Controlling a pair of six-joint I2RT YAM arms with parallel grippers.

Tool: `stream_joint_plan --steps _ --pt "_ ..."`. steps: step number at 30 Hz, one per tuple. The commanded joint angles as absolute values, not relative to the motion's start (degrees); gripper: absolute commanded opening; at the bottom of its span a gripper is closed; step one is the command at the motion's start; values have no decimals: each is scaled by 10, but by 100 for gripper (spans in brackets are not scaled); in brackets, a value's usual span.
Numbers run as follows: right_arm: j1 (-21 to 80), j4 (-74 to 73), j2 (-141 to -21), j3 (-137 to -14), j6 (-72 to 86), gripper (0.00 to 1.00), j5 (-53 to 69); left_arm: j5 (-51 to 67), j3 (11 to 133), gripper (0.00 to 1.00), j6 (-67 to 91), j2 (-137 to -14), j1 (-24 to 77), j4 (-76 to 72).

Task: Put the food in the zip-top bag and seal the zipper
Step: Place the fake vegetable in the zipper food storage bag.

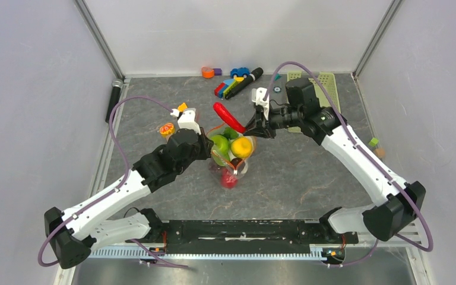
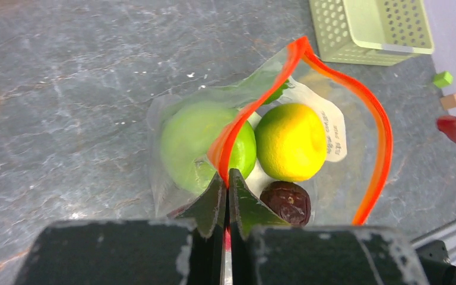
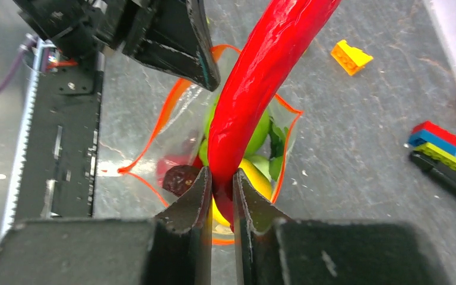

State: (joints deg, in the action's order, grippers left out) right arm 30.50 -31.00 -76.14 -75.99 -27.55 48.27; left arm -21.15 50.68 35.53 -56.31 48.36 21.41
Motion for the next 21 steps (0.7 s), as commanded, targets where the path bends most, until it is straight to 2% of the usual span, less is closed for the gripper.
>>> stream_joint_plan --steps 1,5,9,14,21 --pt "344 -366 -780 -828 -195 0 479 -296 546 3 372 -549 484 248" --pt "377 -381 -789 -843 -184 0 400 -336 562 4 360 -543 484 273" --pt "417 -443 -819 -863 -228 0 405 -384 578 4 370 -536 484 319" --pt "473 -518 -868 -923 -269 0 383 -489 624 3 448 -541 484 456" --pt "490 -524 -936 -962 -235 0 334 -426 585 4 410 -495 484 413"
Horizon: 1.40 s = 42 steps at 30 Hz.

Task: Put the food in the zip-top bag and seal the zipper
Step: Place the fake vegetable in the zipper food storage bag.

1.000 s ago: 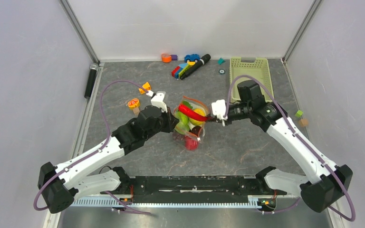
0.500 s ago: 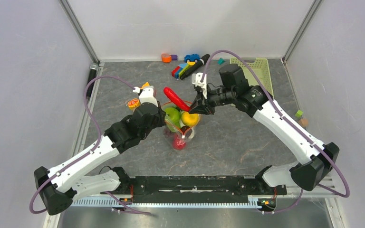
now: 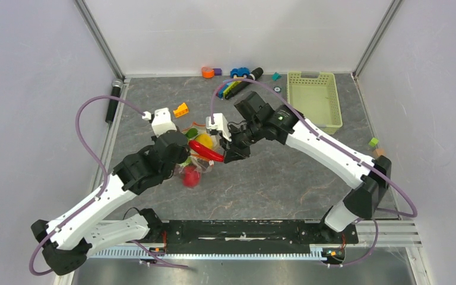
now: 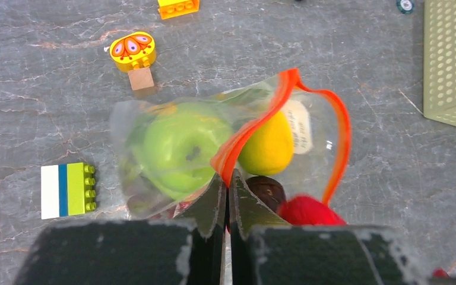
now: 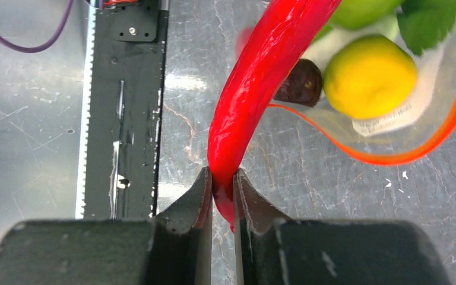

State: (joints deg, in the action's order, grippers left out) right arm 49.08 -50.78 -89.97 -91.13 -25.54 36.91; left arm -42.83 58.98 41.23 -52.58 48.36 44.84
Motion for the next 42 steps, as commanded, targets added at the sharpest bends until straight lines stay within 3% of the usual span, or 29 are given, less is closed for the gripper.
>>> stream_joint_plan --steps 1,17,30,35,42 --pt "490 -531 -952 -975 -230 0 330 -410 582 4 398 -492 484 403" --pt "485 -551 -1088 -1105 -142 0 292 -153 527 2 306 -487 484 258" --pt "427 -285 -1062 -938 101 0 373 -32 522 2 321 -530 484 169" --pt "426 -258 -1050 -918 106 9 352 -56 539 2 312 -544 484 179" --pt "424 -254 -975 -890 47 43 356 -188 551 3 356 -543 484 237"
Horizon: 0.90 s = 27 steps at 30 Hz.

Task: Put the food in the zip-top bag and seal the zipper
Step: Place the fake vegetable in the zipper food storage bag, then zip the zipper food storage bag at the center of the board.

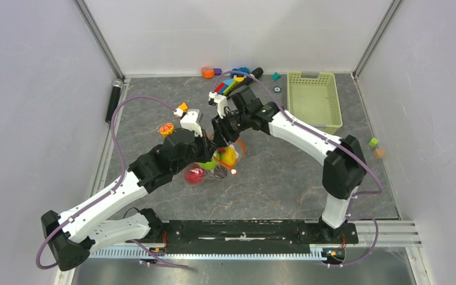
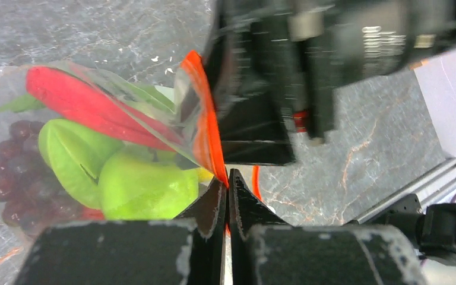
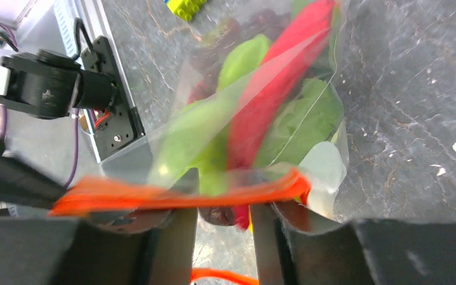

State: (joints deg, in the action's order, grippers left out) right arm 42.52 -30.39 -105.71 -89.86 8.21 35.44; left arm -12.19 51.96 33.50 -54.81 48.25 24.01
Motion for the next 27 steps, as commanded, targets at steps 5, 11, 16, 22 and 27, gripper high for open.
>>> stream_joint_plan --steps 5,11,16,22,27 --pt "419 -267 -913 -865 -12 98 366 -204 555 3 367 -552 484 248" --pt "412 -304 -872 -852 -80 98 367 -224 559 3 367 -547 484 254" --pt "407 -303 -827 -835 -126 98 341 -239 559 4 363 -542 484 265" --pt "395 -57 -679 -656 -127 98 175 -212 563 4 339 -542 484 262" --pt "395 177 -549 -420 -274 98 103 -167 566 4 289 -542 484 252"
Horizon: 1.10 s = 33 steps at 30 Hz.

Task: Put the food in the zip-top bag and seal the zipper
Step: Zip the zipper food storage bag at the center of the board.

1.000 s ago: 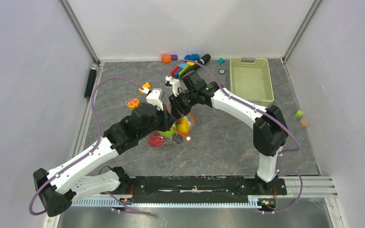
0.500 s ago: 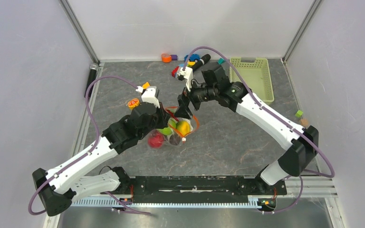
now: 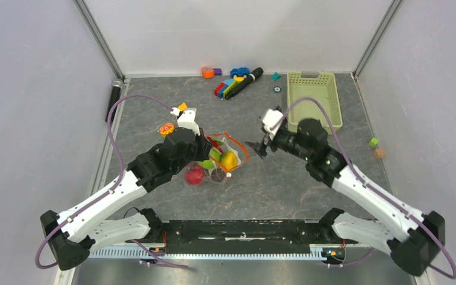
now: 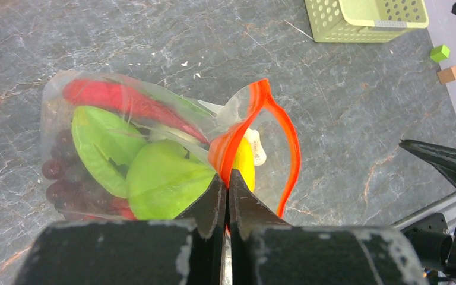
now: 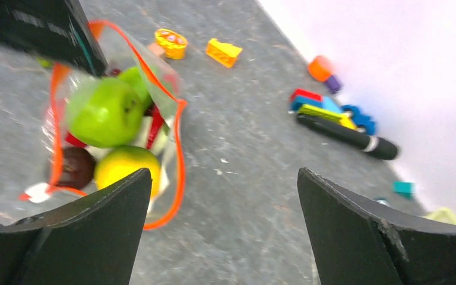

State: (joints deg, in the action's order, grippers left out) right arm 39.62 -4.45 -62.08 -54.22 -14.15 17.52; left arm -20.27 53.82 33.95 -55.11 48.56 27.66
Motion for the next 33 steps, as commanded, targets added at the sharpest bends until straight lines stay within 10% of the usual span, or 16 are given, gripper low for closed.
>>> stream_joint_plan --steps 1,8,33 --pt "395 195 -535 -396 -309 98 115 -156 565 4 273 -542 484 248" --pt "395 59 -488 -325 -599 98 229 -31 559 9 170 -541 484 212" --pt "406 -118 -701 -490 -668 88 422 162 531 22 75 -564 484 168"
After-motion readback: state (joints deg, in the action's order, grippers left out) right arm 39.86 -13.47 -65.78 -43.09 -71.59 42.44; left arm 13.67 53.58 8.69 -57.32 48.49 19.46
